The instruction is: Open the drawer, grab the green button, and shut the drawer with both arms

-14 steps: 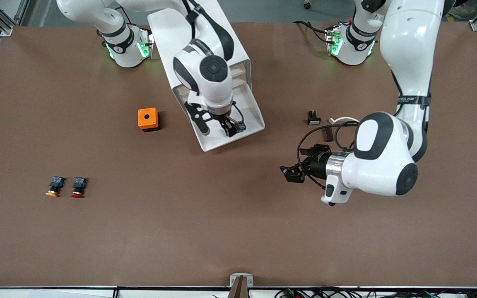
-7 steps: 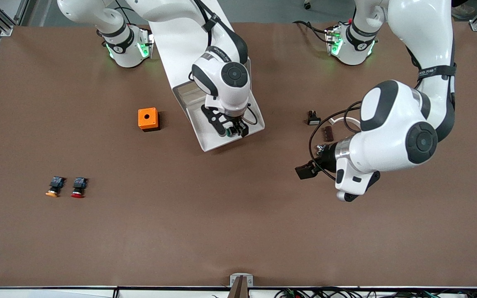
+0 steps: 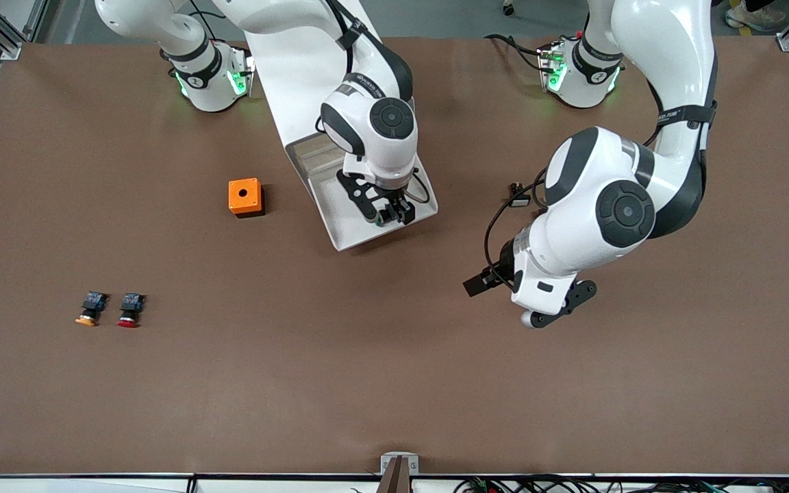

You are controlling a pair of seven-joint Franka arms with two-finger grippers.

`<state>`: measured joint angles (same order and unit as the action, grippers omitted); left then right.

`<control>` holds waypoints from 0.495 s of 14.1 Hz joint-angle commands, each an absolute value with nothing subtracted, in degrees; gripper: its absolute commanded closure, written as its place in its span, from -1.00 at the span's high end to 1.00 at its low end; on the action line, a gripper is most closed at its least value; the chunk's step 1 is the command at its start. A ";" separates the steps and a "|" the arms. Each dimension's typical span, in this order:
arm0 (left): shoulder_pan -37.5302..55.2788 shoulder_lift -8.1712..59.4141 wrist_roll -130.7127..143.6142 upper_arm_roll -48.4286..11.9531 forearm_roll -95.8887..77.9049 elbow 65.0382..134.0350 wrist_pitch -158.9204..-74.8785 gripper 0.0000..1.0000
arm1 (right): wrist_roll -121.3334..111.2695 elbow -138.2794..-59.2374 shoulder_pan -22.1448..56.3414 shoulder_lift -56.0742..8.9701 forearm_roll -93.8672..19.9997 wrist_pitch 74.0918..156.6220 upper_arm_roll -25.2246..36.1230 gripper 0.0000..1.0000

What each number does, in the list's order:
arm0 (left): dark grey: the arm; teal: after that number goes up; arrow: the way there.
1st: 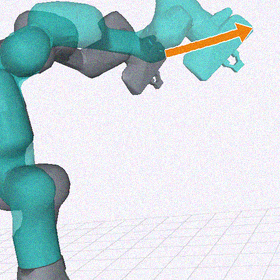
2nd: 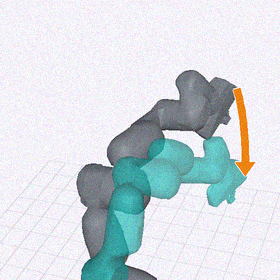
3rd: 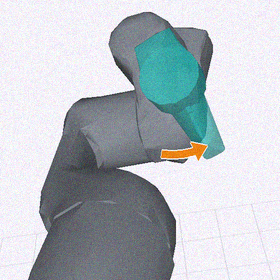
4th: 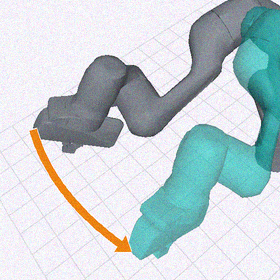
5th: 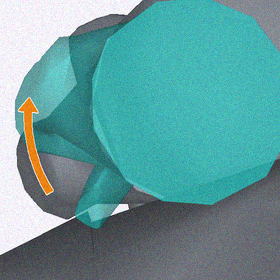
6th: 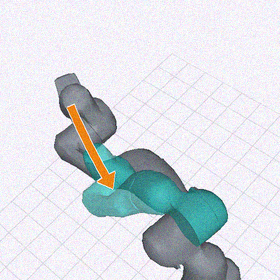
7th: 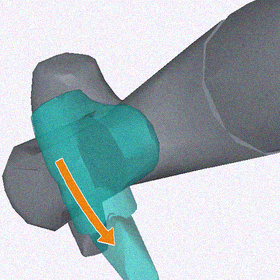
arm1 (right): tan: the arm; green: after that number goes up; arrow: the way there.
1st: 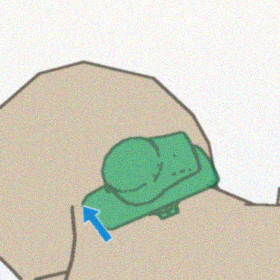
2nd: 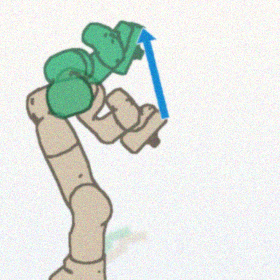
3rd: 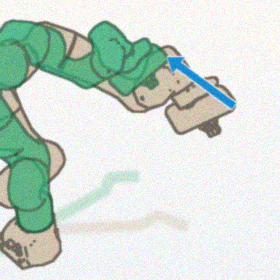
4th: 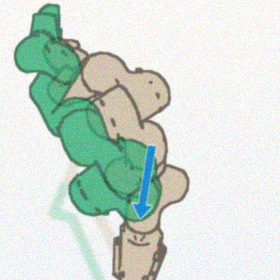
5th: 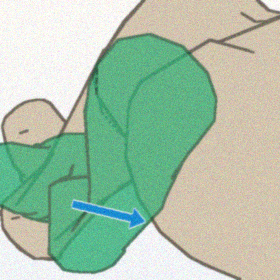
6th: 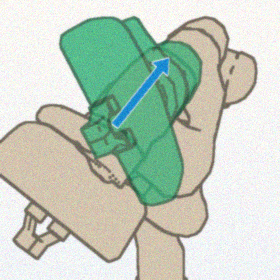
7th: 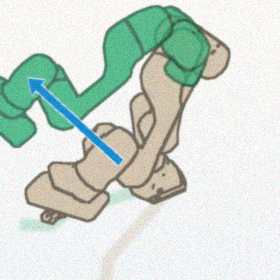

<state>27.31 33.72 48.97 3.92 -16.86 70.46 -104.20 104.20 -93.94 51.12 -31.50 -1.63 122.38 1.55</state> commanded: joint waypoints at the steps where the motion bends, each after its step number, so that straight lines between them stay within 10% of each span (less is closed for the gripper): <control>1: 28.04 34.19 49.83 4.04 -15.73 71.28 -105.38 1.00 | 105.38 -93.25 52.21 -32.78 -2.29 123.75 2.20 1.00; 4: 27.77 34.37 50.19 3.87 -16.09 71.28 -105.21 1.00 | 105.38 -93.25 52.21 -33.22 -2.29 123.84 2.20 0.97; 7: 27.42 35.15 49.83 4.30 -15.47 71.54 -105.47 1.00 | 105.21 -93.25 52.29 -33.22 -2.29 123.75 2.20 0.32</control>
<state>27.47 35.04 49.42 3.96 -16.83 70.87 -104.68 104.36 -93.95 51.39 -32.90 -1.63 123.73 1.55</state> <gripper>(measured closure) 0.000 0.132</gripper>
